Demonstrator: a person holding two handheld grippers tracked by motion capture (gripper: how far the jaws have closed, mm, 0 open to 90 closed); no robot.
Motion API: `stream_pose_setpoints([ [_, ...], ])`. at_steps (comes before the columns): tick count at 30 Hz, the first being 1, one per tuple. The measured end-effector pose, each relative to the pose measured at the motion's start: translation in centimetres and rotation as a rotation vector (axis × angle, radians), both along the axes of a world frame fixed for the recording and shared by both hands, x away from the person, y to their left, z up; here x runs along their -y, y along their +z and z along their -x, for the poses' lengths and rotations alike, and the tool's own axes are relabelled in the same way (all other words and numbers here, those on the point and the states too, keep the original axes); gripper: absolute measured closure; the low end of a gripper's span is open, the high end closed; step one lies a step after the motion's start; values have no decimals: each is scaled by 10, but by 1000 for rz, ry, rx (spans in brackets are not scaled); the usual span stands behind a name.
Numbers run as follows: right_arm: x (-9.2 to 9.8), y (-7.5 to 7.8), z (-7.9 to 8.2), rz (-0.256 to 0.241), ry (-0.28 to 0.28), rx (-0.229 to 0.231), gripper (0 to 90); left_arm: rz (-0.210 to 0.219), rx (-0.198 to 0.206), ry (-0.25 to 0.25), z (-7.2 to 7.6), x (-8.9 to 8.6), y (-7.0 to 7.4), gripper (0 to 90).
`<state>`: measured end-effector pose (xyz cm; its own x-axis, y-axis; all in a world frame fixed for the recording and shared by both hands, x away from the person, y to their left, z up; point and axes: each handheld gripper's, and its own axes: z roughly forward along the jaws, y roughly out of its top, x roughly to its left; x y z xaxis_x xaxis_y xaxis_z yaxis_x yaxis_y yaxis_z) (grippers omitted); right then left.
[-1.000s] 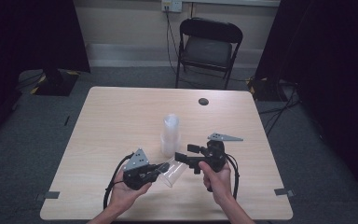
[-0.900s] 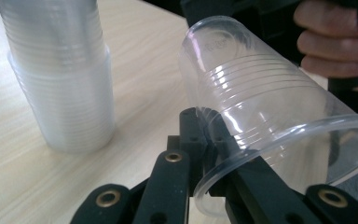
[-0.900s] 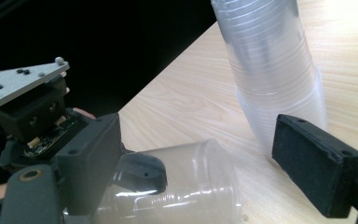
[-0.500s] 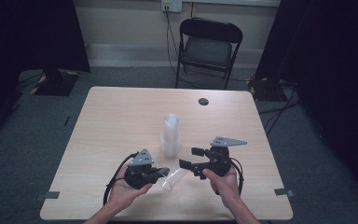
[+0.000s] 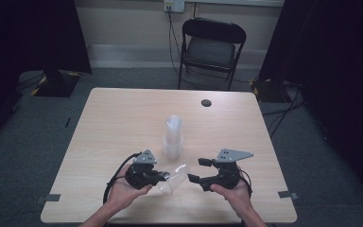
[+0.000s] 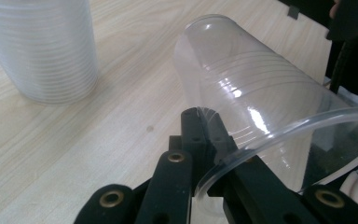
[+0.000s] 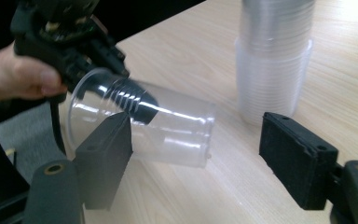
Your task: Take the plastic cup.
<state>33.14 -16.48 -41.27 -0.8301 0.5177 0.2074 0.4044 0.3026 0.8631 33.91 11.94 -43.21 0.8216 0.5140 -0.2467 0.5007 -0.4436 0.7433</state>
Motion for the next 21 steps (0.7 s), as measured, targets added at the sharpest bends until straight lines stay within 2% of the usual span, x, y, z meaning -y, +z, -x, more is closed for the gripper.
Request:
stream_pose_setpoints([
  [3, -3, -4, 3, 42, 29, 20, 267, -6, -27, -11, -3, 1, -2, 900],
  [5, -6, -6, 6, 66, 45, 47, 267, -19, -38, -20, -4, 2, -3, 900],
  [8, -12, -6, 8, 103, 73, 94, 267, -25, -81, -39, -6, 4, -4, 900],
  [11, -17, -7, 10, 147, 103, 133, 265, -35, -101, -34, -6, 6, -6, 900],
  [13, -19, -7, 10, 159, 114, 139, 262, -36, -112, -40, -7, 7, -6, 900],
  [15, -24, -9, 12, 193, 145, 157, 254, -35, -124, -33, -7, 7, -6, 900],
  [17, -28, -9, 14, 214, 160, 167, 245, -53, -130, -40, -9, 8, -7, 900],
  [21, -35, -8, 17, 250, 194, 202, 199, -50, -162, -52, -11, 10, -7, 900],
])
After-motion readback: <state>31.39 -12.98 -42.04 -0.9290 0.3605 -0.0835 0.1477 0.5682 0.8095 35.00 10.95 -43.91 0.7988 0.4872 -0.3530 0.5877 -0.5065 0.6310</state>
